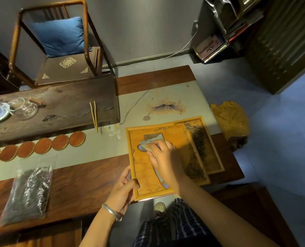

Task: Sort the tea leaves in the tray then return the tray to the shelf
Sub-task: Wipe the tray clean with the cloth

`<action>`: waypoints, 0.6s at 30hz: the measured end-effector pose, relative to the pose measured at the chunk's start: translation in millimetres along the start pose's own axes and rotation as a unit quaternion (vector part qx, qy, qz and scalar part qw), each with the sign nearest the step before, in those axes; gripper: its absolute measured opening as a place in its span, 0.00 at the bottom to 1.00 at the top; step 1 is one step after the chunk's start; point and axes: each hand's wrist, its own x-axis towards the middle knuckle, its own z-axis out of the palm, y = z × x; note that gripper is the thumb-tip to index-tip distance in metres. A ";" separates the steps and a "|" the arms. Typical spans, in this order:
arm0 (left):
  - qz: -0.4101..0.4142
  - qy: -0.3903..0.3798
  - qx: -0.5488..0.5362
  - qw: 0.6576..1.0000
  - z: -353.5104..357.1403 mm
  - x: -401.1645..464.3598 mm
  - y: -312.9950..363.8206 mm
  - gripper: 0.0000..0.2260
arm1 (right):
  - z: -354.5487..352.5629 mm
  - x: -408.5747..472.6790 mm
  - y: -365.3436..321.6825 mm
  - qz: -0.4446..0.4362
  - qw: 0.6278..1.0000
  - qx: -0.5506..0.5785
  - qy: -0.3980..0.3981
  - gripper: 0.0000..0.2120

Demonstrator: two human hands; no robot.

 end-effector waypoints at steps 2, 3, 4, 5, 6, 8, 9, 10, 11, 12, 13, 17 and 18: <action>0.003 0.000 -0.003 1.000 1.9 0.2 0.6 0.31 | 1.2 2.9 -0.1 0.013 1.000 -0.006 0.007 0.10; 0.004 0.001 -0.004 1.000 3.2 0.1 1.3 0.30 | 1.8 3.9 0.3 0.020 1.000 -0.004 0.009 0.09; 0.005 0.002 0.000 1.000 3.9 0.4 2.1 0.30 | 2.0 5.0 0.4 0.026 1.000 -0.001 0.006 0.09; 0.009 0.004 0.010 1.000 4.7 0.8 2.8 0.30 | 2.0 5.9 1.2 0.031 1.000 0.004 0.000 0.09; 0.013 0.007 0.022 1.000 5.1 1.6 3.3 0.30 | 1.5 7.3 1.8 0.036 0.999 0.012 -0.004 0.10; 0.015 0.009 0.036 0.999 6.1 3.2 3.9 0.30 | -0.8 10.0 2.5 0.045 0.998 0.039 -0.007 0.11; 0.017 0.008 0.040 0.999 6.6 4.0 4.6 0.30 | -2.8 11.4 1.9 0.052 0.997 0.052 -0.005 0.12; 0.019 0.007 0.044 0.999 7.0 4.9 5.3 0.29 | -4.9 13.2 0.0 0.058 0.996 0.065 0.003 0.13; 0.021 0.005 0.046 0.999 7.2 5.6 6.6 0.29 | -5.6 14.4 -3.1 0.061 0.995 0.082 0.015 0.13; 0.022 0.004 0.045 0.999 7.1 6.4 7.4 0.27 | -5.9 15.7 -7.8 0.066 0.991 0.110 0.025 0.13; 0.023 0.003 0.046 0.999 6.9 7.2 8.3 0.27 | -5.7 17.1 -14.0 0.078 0.986 0.143 0.027 0.12; 0.029 0.026 0.063 0.997 5.3 8.0 10.6 0.28 | 2.9 18.0 -33.9 0.060 0.988 0.143 0.026 0.12; 0.028 0.023 0.053 0.998 5.4 7.6 11.2 0.28 | 5.1 17.4 -35.2 0.062 0.989 0.129 0.027 0.12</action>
